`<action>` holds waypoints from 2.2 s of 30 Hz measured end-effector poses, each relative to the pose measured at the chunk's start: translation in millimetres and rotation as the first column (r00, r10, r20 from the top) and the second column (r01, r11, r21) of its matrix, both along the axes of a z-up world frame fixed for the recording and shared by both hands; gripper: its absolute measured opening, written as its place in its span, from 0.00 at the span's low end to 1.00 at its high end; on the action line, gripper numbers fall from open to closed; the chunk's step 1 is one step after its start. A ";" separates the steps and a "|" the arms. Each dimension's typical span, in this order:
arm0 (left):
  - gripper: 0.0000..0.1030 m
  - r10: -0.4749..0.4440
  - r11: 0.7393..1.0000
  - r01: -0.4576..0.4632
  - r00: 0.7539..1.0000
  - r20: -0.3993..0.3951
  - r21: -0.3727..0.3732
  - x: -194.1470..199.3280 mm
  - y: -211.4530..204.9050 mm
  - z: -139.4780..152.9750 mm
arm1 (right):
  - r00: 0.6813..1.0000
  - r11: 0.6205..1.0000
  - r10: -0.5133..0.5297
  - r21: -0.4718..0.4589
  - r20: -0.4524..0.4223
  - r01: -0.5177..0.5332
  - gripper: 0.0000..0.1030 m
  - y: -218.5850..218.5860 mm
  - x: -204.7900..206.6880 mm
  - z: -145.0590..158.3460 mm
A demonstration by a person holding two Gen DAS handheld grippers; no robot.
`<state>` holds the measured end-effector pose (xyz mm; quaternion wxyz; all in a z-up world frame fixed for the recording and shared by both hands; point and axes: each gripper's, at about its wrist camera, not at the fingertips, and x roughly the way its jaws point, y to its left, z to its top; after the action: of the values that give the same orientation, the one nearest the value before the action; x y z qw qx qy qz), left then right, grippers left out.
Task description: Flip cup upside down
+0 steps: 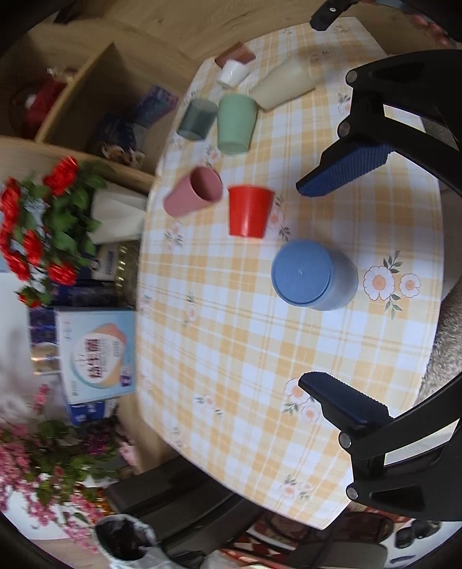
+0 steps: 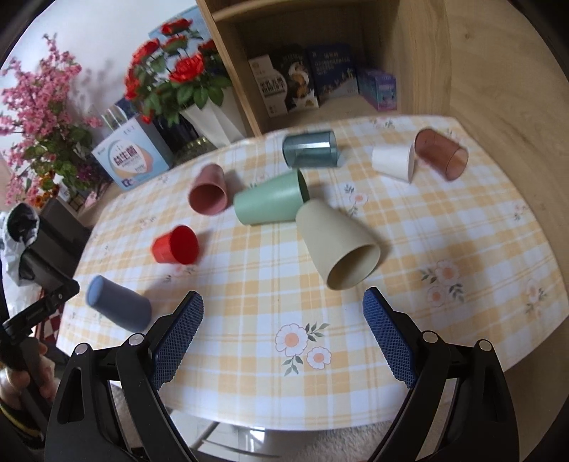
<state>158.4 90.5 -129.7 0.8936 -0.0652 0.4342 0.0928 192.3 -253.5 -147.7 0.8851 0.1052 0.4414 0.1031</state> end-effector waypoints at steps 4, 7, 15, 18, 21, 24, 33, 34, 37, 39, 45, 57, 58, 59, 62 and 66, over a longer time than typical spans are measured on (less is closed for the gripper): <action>0.94 -0.033 0.999 0.032 0.996 0.078 0.015 -24.0 -10.0 36.9 | 0.999 1.000 -0.004 -0.001 0.049 0.004 0.86 -2.8 -20.0 26.6; 0.94 -0.052 0.998 0.049 0.989 0.135 0.027 -41.2 -15.7 62.5 | 0.996 1.000 -0.014 -0.004 0.088 0.014 0.86 -4.0 -35.8 48.2; 0.94 -0.089 0.996 0.079 0.963 0.255 0.051 -91.1 -30.3 113.5 | 0.980 0.997 -0.038 -0.056 0.193 0.050 0.86 3.8 -75.5 95.4; 0.94 -0.106 0.994 0.093 0.953 0.283 0.058 -106.7 -36.4 123.0 | 0.973 0.996 -0.043 -0.071 0.226 0.061 0.86 7.2 -87.8 107.1; 0.94 -0.121 0.992 0.103 0.943 0.309 0.073 -120.2 -42.6 129.4 | 0.963 0.993 -0.043 -0.096 0.264 0.071 0.86 12.3 -101.0 115.9; 0.94 -0.125 0.991 0.102 0.935 0.332 0.085 -130.7 -47.4 132.9 | 0.957 0.991 -0.041 -0.107 0.286 0.074 0.86 15.3 -110.4 118.0; 0.94 -0.121 0.991 0.089 0.918 0.377 0.101 -143.5 -56.8 133.1 | 0.949 0.987 -0.060 -0.121 0.309 0.102 0.86 15.9 -124.1 116.1; 0.94 -0.117 0.991 0.086 0.919 0.377 0.099 -144.2 -56.4 132.2 | 0.948 0.987 -0.064 -0.119 0.312 0.106 0.86 14.9 -124.3 116.7; 0.94 -0.110 0.992 0.081 0.921 0.375 0.093 -145.1 -55.6 130.8 | 0.946 0.987 -0.062 -0.119 0.319 0.105 0.86 15.7 -125.2 118.0; 0.94 -0.111 0.992 0.081 0.919 0.377 0.095 -145.3 -55.6 131.4 | 0.946 0.988 -0.057 -0.121 0.320 0.101 0.86 18.0 -125.0 117.4; 0.94 -0.112 0.992 0.080 0.917 0.383 0.098 -146.3 -55.1 132.1 | 0.945 0.988 -0.053 -0.123 0.323 0.098 0.86 20.4 -125.8 118.2; 0.94 -0.128 0.991 0.097 0.912 0.390 0.098 -148.5 -55.8 133.7 | 0.947 0.988 -0.047 -0.127 0.317 0.091 0.86 21.7 -125.9 117.5; 0.94 -0.129 0.990 0.098 0.912 0.390 0.099 -148.6 -56.1 133.6 | 0.948 0.988 -0.046 -0.128 0.316 0.090 0.86 22.4 -125.8 117.2; 0.94 -0.130 0.990 0.098 0.912 0.389 0.101 -148.6 -56.4 133.2 | 0.948 0.988 -0.045 -0.128 0.314 0.089 0.86 22.5 -125.6 116.9; 0.94 -0.133 0.990 0.104 0.912 0.387 0.097 -148.3 -56.3 133.4 | 0.950 0.988 -0.045 -0.126 0.309 0.088 0.86 22.9 -124.9 116.0; 0.94 -0.134 0.990 0.102 0.912 0.388 0.100 -148.6 -56.5 133.7 | 0.950 0.988 -0.046 -0.126 0.308 0.088 0.86 22.9 -123.8 115.6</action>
<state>9.8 34.0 4.0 0.9685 -0.0214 0.2449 0.0404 68.5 -230.6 -32.1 0.9507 0.0413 0.3021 0.0571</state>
